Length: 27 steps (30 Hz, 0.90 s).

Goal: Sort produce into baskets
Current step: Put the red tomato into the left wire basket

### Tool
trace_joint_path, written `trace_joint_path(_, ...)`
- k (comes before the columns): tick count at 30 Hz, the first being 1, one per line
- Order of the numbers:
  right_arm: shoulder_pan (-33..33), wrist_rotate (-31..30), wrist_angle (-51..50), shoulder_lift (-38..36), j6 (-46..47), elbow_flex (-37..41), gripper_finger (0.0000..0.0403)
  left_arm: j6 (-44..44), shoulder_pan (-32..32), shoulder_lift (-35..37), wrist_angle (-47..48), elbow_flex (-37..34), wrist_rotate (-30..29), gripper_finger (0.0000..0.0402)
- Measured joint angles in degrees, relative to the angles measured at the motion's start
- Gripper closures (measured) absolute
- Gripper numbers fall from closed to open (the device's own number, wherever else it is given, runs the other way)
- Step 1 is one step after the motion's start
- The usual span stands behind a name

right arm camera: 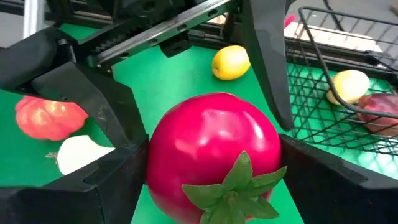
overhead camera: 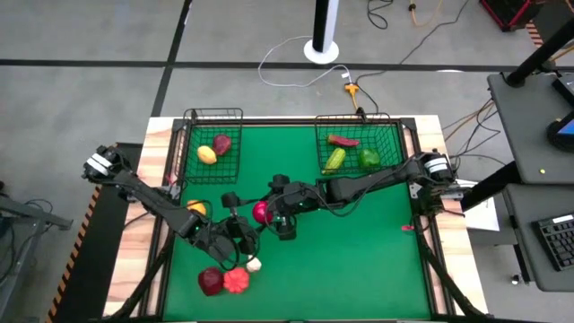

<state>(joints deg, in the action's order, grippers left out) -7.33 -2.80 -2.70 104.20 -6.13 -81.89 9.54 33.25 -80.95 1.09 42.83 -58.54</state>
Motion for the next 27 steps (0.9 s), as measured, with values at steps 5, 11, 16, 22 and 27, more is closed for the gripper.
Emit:
trace_joint_path(5,0.11,2.31,0.00,0.00,0.17,0.00,0.0076,0.15,-0.06,0.00,-0.19,0.00,1.15,0.0067)
trace_joint_path(11,0.14,2.99,-0.18,0.00,2.35,0.00,0.0057,0.13,-0.06,0.00,-0.25,0.00,1.40,0.0098)
trace_joint_path(16,0.15,3.49,-0.46,0.00,3.10,0.00,0.0036,0.14,-0.08,0.00,-0.18,0.00,2.09,0.0096)
trace_joint_path(22,0.22,3.47,-1.19,-0.75,3.04,0.00,0.0035,0.00,-0.10,0.17,-0.31,0.00,2.34,0.0097)
trace_joint_path(27,0.85,3.38,-5.31,-5.08,3.08,0.00,0.0035,-0.08,-0.14,1.67,0.83,0.00,2.18,0.0097)
